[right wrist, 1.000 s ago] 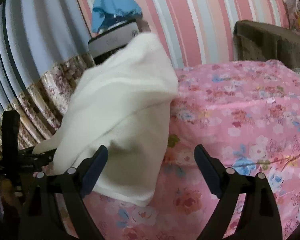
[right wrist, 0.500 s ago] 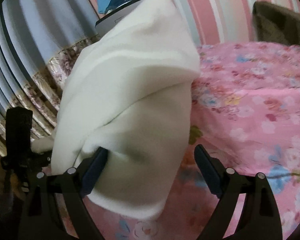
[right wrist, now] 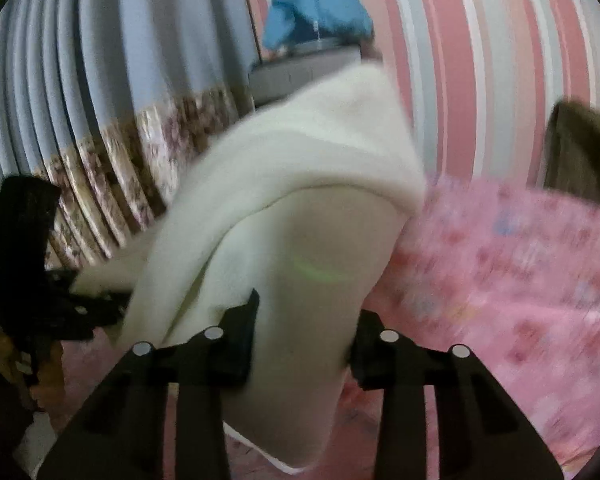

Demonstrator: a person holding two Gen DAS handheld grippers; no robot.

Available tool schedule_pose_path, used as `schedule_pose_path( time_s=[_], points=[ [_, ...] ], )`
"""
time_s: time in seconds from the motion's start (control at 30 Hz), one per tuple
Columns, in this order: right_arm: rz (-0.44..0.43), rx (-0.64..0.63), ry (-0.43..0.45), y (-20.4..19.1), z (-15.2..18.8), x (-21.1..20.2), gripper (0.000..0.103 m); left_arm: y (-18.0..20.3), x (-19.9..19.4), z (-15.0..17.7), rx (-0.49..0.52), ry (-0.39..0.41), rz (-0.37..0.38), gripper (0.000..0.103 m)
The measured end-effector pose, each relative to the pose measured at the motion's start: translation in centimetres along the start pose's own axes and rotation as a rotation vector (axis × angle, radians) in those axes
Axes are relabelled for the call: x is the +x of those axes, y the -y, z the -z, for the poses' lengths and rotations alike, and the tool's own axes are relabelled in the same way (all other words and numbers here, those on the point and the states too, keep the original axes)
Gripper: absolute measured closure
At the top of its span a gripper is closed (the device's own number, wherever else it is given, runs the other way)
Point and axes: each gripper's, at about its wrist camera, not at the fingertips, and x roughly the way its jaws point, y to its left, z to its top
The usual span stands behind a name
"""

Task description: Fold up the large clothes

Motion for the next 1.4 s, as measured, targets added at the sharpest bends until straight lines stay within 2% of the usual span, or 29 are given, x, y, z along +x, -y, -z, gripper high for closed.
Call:
schedule_pose_path(
  time_s=[0.13, 0.3, 0.37, 0.43, 0.5, 0.53, 0.57, 0.63, 0.67, 0.7, 0.8, 0.9, 1.03, 1.17, 1.23, 1.33, 1.4],
  points=[
    [0.052, -0.036, 0.075, 2.1, -1.2, -3.1, 0.069, 5.0, -0.3, -1.0, 0.073, 0.059, -0.021, 0.058],
    [0.195, -0.023, 0.163, 7.5, -0.3, -9.9, 0.069, 13.0, 1.6, -2.2, 0.167, 0.089, 0.076, 0.059],
    [0.252, 0.004, 0.110, 10.8, 0.9, -11.4, 0.069, 15.8, 2.9, -2.1, 0.202, 0.072, 0.118, 0.058],
    [0.250, 0.040, 0.034, 13.2, 2.3, -11.3, 0.068, 17.3, 4.7, -1.6, 0.212, 0.034, 0.139, 0.057],
    [0.222, 0.077, -0.093, 15.7, 4.8, -10.5, 0.064, 18.7, 6.3, -0.2, 0.273, -0.010, 0.107, 0.050],
    [0.212, 0.085, -0.111, 16.2, 5.5, -10.6, 0.062, 19.0, 6.6, 0.8, 0.306, -0.019, 0.089, 0.039],
    [0.196, 0.100, -0.121, 16.7, 6.3, -10.9, 0.057, 19.1, 6.5, 1.4, 0.325, -0.015, 0.064, 0.026],
    [0.216, 0.100, -0.112, 16.9, 6.8, -11.8, 0.045, 18.6, 5.9, 2.1, 0.328, 0.004, 0.028, 0.010],
    [0.236, 0.082, -0.103, 16.7, 6.8, -12.3, 0.039, 18.0, 5.4, 2.0, 0.309, 0.015, 0.019, 0.006],
    [0.250, 0.067, -0.098, 16.5, 6.7, -12.9, 0.036, 17.4, 5.0, 1.9, 0.294, 0.021, 0.015, 0.004],
    [0.294, 0.074, -0.076, 16.8, 6.3, -14.4, 0.033, 15.5, 3.9, 1.6, 0.260, 0.033, -0.003, 0.003],
    [0.329, 0.071, -0.065, 16.7, 6.0, -14.4, 0.029, 13.9, 4.1, 1.5, 0.229, 0.020, -0.042, 0.003],
    [0.374, 0.083, -0.058, 16.2, 6.1, -14.4, 0.026, 12.0, 5.3, 1.3, 0.160, -0.011, -0.051, 0.003],
    [0.426, 0.091, -0.066, 15.3, 5.8, -13.9, 0.025, 11.8, 6.0, 0.9, 0.169, -0.015, -0.090, 0.003],
    [0.443, 0.116, -0.068, 15.1, 5.8, -14.0, 0.021, 12.2, 5.9, 0.5, 0.162, -0.013, -0.109, 0.003],
    [0.454, 0.167, -0.092, 14.9, 5.6, -13.7, 0.009, 12.2, 5.4, 0.4, 0.138, -0.030, -0.124, 0.003],
    [0.459, 0.171, -0.104, 14.3, 5.3, -13.5, 0.004, 12.4, 4.3, 0.4, 0.129, -0.036, -0.164, 0.003]
  ],
)
